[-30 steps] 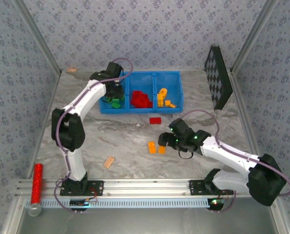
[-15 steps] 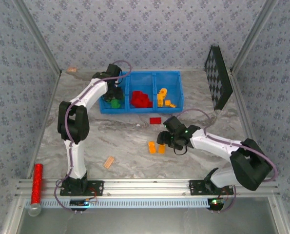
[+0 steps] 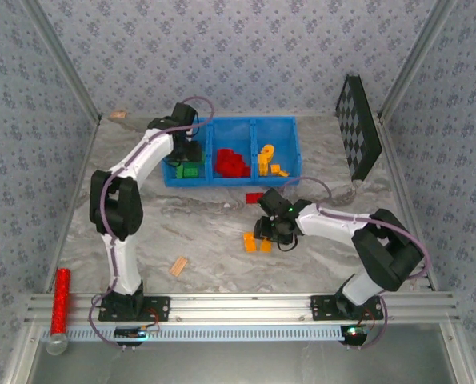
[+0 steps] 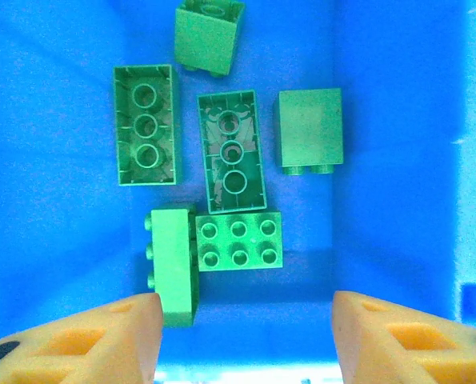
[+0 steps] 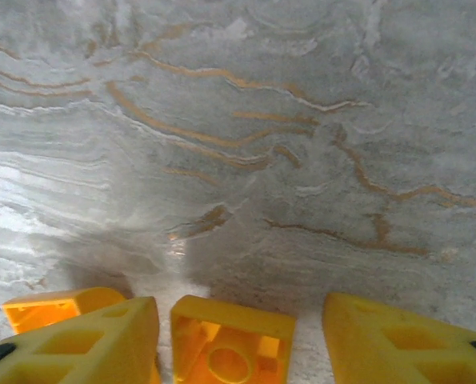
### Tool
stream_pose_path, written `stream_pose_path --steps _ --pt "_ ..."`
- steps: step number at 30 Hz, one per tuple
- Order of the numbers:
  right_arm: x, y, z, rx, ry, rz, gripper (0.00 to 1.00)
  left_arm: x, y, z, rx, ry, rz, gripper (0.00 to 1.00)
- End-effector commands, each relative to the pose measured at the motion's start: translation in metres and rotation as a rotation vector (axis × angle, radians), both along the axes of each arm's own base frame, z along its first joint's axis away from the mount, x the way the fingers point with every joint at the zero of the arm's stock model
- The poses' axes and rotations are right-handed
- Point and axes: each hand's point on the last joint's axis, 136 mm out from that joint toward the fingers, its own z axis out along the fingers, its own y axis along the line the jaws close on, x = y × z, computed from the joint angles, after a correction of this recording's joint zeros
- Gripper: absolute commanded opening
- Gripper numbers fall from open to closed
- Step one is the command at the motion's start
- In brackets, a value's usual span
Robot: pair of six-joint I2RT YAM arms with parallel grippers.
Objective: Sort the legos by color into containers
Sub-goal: Pick up the lego from the bottom-center of the table, then place the lego in the container.
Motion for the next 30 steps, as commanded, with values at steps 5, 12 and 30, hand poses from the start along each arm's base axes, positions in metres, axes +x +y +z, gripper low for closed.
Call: stream_pose_path --steps 5,12,30 --pt "-0.011 -0.015 -0.020 -0.121 0.057 0.031 0.44 -0.011 -0.002 0.050 -0.063 -0.086 -0.025 0.58" --pt "-0.011 -0.035 -0.025 -0.120 0.073 0.067 0.30 -0.035 -0.007 0.054 -0.071 -0.073 -0.065 0.60" --pt "0.034 -0.100 0.081 -0.111 -0.116 0.070 0.26 -0.108 -0.009 0.031 -0.043 -0.004 -0.069 0.63"
